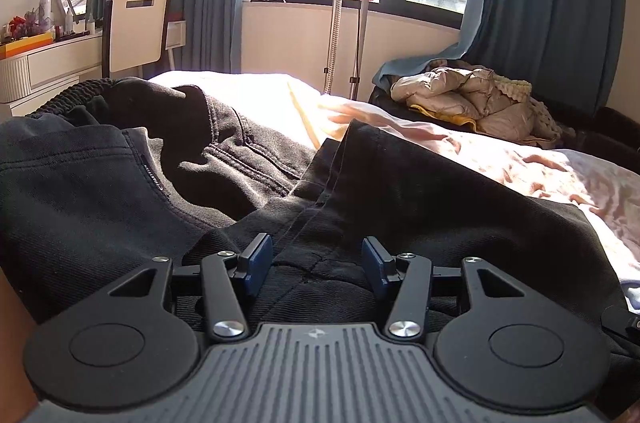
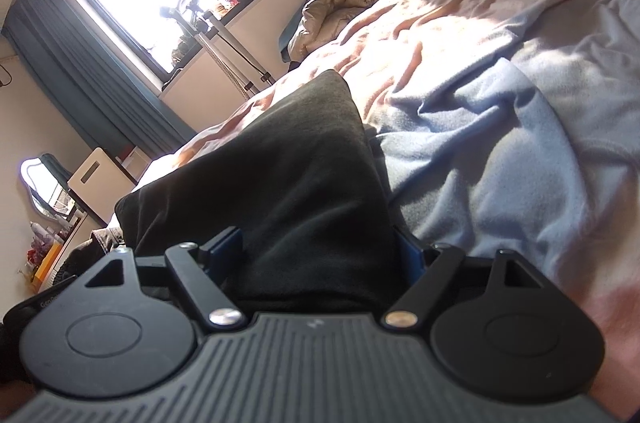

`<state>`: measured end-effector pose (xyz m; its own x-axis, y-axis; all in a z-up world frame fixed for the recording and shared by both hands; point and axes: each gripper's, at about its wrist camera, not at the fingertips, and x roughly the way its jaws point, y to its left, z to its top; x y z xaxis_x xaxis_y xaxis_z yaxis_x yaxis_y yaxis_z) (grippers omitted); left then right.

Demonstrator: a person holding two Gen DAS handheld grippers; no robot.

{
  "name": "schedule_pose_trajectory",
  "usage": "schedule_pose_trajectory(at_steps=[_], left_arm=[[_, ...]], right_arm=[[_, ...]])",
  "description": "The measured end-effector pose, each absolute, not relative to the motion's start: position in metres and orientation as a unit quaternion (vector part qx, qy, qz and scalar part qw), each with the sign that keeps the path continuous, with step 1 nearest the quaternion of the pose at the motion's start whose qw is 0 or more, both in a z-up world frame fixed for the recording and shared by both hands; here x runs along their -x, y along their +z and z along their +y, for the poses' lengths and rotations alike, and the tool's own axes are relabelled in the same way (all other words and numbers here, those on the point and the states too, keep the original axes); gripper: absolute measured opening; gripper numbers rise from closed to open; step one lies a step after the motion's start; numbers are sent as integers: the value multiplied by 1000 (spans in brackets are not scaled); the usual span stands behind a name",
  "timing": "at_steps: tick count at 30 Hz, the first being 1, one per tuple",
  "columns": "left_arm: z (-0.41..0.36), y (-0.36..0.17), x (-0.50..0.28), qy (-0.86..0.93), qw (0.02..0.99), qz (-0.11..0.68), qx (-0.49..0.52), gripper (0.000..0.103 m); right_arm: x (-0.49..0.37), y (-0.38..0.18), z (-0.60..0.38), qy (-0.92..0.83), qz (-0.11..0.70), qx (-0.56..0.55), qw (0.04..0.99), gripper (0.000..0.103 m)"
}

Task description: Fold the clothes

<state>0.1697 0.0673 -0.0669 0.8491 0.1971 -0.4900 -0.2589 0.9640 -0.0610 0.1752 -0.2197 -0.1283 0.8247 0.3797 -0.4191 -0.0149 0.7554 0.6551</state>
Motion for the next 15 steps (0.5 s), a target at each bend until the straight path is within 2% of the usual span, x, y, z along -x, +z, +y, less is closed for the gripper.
schedule_pose_trajectory(at_steps=[7,10,13,15], left_arm=[[66,-68,-172,121,958,253,55,55],[65,-69,-172,120,959,252,50,55],[62,-69,-171,121,960,248,39,55],[60,-70,-170,121,961,246,33,55]], right_arm=[[-180,-116,-241,223,201,-468,831,84],[-186,-124,-245,207,229,-479,822,84],[-197,-137,-239,192,294,-453,820,83],[-200,-136,-232,185,310,-426,830,77]])
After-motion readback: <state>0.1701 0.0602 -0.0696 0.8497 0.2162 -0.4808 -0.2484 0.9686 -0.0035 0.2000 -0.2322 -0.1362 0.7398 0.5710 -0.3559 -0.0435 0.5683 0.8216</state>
